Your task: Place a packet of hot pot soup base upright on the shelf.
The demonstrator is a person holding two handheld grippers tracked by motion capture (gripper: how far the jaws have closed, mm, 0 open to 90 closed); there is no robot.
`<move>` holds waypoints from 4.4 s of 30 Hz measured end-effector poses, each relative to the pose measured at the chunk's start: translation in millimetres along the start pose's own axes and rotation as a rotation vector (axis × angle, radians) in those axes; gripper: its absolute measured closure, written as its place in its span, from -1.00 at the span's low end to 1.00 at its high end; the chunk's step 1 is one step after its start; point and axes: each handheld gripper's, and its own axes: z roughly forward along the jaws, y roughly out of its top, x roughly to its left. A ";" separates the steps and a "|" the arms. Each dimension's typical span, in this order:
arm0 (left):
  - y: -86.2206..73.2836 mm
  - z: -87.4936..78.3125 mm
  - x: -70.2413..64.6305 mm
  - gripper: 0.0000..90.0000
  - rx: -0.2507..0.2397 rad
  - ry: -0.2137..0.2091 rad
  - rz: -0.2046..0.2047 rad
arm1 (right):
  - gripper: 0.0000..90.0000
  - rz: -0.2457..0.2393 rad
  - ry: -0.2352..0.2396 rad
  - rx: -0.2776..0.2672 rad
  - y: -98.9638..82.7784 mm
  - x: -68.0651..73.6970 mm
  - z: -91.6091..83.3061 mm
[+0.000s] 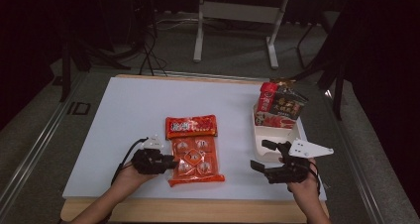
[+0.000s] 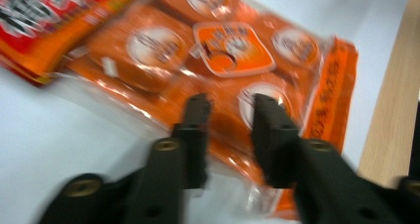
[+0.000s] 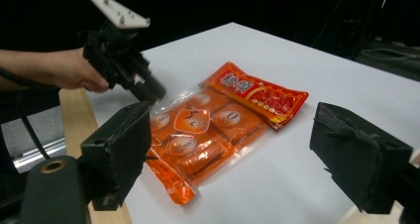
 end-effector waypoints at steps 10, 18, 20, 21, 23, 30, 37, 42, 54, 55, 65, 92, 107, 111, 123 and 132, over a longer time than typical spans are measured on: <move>13.5 -4.2 43.5 -0.16 -0.075 0.111 -0.099 | -0.60 -0.058 -0.011 0.022 -1.1 1.2 3.6; 15.8 10.8 76.0 -0.16 -0.069 0.157 -0.163 | -0.62 -0.098 -0.006 0.014 0.8 5.4 4.7; 16.5 15.6 82.1 -0.16 -0.066 0.161 -0.181 | -0.63 -0.107 -0.001 0.001 1.0 5.8 3.9; 16.9 17.6 84.5 -0.15 -0.060 0.173 -0.181 | -0.63 -0.100 -0.005 0.013 1.1 6.4 4.1; 17.3 20.9 88.8 -0.15 -0.060 0.169 -0.201 | -0.67 -0.082 -0.011 0.036 1.1 7.6 5.0; 20.0 34.1 100.8 -0.15 -0.045 0.168 -0.229 | -0.77 -0.100 -0.086 0.048 0.6 13.5 7.6; 26.3 45.5 105.1 -0.02 -0.033 0.149 -0.230 | -0.76 -0.106 -0.079 0.078 -1.7 16.3 10.6; 30.5 47.0 109.1 0.17 -0.011 0.112 -0.247 | -0.71 -0.103 -0.064 0.086 -1.8 17.1 12.0; 41.1 65.8 97.7 0.38 -0.016 0.058 -0.231 | -0.69 -0.094 -0.054 0.089 -2.4 16.5 12.8; 42.6 67.7 96.1 0.41 -0.015 0.061 -0.223 | -0.69 -0.096 -0.053 0.088 -2.5 16.7 13.0; 49.5 69.0 87.2 0.97 -0.022 0.091 -0.181 | -0.67 -0.093 -0.040 0.096 -3.0 15.8 14.0; 85.4 -5.1 31.0 0.99 -0.240 -0.008 -0.021 | -0.64 -0.085 -0.067 0.066 5.6 16.2 12.1; 83.0 -30.5 4.8 0.99 -0.310 -0.106 0.050 | -0.61 -0.082 -0.079 0.015 42.0 -1.3 21.0; 79.6 -34.8 -2.4 0.99 -0.331 -0.125 0.063 | -0.61 -0.076 -0.071 0.015 48.7 -6.3 29.5; 75.9 -41.3 -15.8 0.99 -0.350 -0.133 0.103 | -0.60 -0.068 0.000 0.065 53.2 -9.8 72.4; 75.5 -44.3 -23.3 0.98 -0.359 -0.144 0.120 | -0.28 -0.066 0.061 0.067 47.9 -6.1 95.1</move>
